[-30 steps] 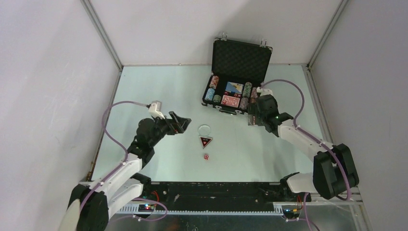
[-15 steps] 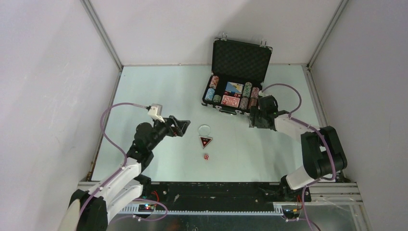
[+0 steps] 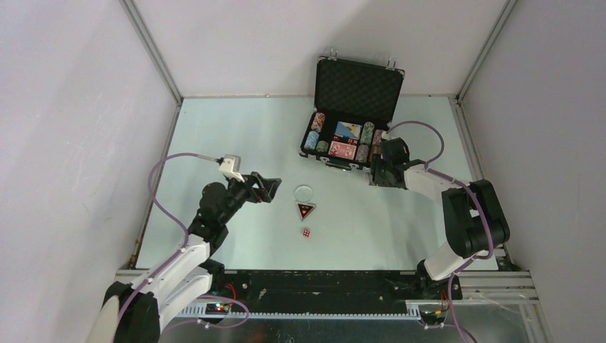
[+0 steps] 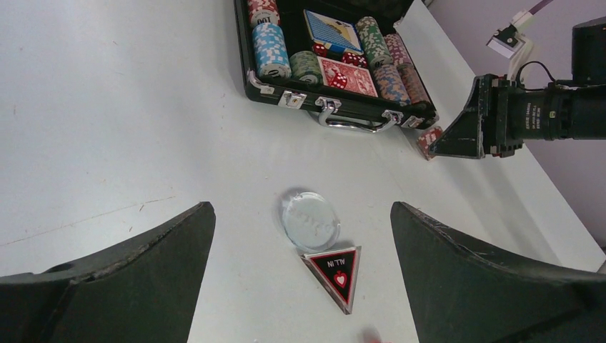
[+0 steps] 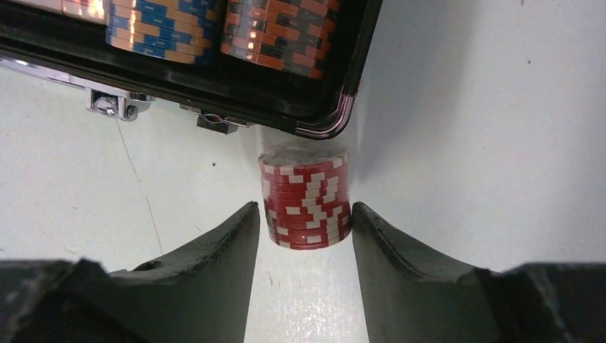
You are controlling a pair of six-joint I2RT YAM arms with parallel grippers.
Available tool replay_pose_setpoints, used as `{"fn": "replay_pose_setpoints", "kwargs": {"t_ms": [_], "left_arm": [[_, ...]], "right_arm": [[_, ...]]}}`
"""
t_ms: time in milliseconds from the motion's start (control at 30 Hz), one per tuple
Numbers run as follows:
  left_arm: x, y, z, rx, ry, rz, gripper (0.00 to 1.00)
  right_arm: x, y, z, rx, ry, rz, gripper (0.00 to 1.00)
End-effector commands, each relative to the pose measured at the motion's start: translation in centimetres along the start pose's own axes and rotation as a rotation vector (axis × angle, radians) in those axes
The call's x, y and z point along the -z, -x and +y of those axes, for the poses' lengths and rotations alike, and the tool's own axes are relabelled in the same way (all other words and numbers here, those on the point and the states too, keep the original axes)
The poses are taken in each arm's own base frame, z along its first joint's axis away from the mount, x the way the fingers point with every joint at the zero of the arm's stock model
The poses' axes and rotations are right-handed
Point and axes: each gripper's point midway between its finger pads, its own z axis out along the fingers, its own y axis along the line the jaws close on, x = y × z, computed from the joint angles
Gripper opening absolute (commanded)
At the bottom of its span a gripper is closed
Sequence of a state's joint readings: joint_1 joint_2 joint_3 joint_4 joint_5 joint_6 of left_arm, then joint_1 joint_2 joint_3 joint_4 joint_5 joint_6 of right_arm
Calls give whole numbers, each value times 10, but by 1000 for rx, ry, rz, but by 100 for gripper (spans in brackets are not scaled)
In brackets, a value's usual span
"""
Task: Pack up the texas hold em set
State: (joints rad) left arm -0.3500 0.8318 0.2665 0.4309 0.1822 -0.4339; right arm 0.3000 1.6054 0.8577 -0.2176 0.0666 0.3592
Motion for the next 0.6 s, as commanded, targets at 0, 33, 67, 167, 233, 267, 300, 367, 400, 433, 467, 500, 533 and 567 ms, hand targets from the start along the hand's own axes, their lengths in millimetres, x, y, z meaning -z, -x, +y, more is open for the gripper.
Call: {"fn": "replay_pose_setpoints", "kwargs": {"t_ms": [0,33,67,167,233,267,300,367,400,433,467,500,533,567], "left_arm": [[0,15,0,-45,8,-49,100],[0,14,1,-46,11,-46,100],[0,15,1,-49,14,-47,100],[2,16,2,-61,21,-49,100],[3,17,5,-68,32,-53,100],[3,17,5,-69,34,-54,100],[4,17,6,-74,38,-56,100],[4,18,7,-78,45,-61,100],[5,18,6,-80,44,-61,100],[5,19,7,-80,46,-63,100],[5,18,7,-81,47,-63,100],[5,19,7,-82,48,-64,100],[6,19,7,-83,49,-63,100],[6,19,8,-85,51,-65,100]], "right_arm": [[4,25,9,3,14,-72,54],[1,25,9,2,11,-69,55],[1,28,10,3,12,-74,56],[-5,31,11,11,-12,-77,55],[-7,34,14,20,-22,-84,52],[-7,35,18,30,-19,-88,50],[-8,35,18,35,-26,-88,45],[-8,33,20,43,-29,-87,40],[-6,31,21,47,-30,-79,39],[-3,31,22,47,-33,-81,38],[0,27,22,50,-37,-67,38],[5,28,23,52,-32,-70,35],[9,21,25,59,-34,-47,33],[17,16,26,65,-31,-35,32]]}}
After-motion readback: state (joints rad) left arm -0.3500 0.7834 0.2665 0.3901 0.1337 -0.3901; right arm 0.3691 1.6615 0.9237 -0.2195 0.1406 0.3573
